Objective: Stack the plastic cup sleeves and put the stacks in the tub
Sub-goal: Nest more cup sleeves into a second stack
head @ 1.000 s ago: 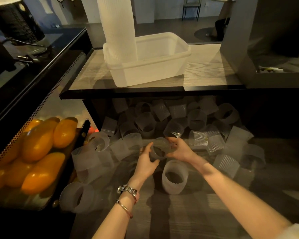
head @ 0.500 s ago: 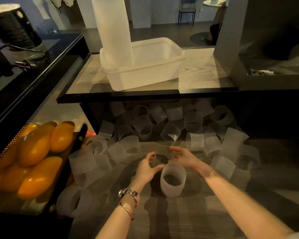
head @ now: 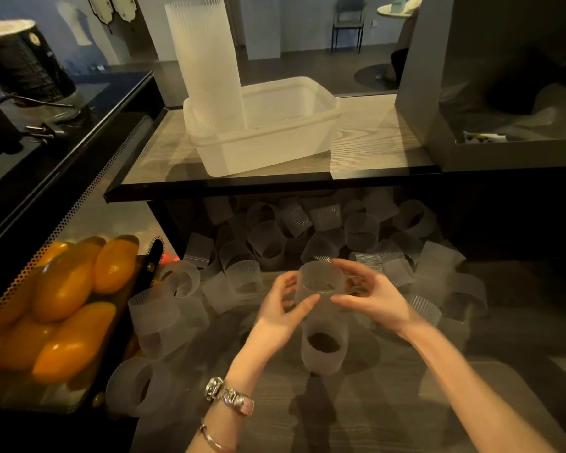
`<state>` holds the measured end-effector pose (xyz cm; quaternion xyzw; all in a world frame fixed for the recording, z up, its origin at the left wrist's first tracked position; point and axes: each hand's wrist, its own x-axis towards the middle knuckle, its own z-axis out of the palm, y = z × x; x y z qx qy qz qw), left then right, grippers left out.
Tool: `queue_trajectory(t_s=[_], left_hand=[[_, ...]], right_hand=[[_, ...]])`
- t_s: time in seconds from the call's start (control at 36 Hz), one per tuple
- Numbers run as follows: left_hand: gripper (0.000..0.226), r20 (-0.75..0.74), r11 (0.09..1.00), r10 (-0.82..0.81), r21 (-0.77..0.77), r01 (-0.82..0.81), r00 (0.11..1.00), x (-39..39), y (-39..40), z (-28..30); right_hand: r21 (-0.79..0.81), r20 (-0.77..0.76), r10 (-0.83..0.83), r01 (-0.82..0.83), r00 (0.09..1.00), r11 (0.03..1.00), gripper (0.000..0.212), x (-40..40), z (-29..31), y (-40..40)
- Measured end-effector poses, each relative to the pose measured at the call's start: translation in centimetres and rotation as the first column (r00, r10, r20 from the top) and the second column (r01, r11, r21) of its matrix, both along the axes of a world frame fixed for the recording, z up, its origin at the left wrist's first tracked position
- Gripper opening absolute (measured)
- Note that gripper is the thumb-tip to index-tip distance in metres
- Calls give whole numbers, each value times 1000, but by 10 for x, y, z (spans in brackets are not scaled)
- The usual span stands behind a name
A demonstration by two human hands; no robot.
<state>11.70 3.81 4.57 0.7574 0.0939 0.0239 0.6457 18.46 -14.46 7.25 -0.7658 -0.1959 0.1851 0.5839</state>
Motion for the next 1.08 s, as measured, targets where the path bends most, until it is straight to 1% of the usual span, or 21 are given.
queue_trajectory(t_s=[0.11, 0.17, 0.31, 0.39, 0.53, 0.61, 0.72, 1.08], left_hand=[[51, 0, 999, -23, 34, 23, 1000, -18, -6, 1], [54, 5, 998, -25, 53, 25, 1000, -25, -8, -1], [53, 10, 998, -20, 53, 19, 1000, -38, -16, -11], [54, 5, 999, -25, 44, 25, 1000, -42, -19, -17], [59, -10, 996, -34, 84, 35, 999, -45, -25, -32], [64, 3, 996, 0, 86, 0, 1000, -48, -30, -42], [61, -13, 998, 25, 65, -24, 1000, -50, -32, -49], [61, -41, 995, 17, 101, -12, 999, -49, -30, -52]], right_hand=[[20, 5, 1, -1, 1000, 1000, 62, -9, -5, -3], [4, -1, -12, 12, 1000, 1000, 62, -15, -10, -5], [10, -32, -31, 32, 999, 999, 63, -29, -23, -14], [-23, -25, -28, 27, 999, 999, 62, -34, -29, -17], [-106, -15, -3, 1, 1000, 994, 64, -41, -39, -19], [-104, -28, -9, 6, 1000, 995, 64, -46, -43, -17], [-87, -43, -8, 4, 999, 996, 63, -46, -43, -17], [-64, -57, -7, 4, 998, 998, 64, -47, -41, -17]])
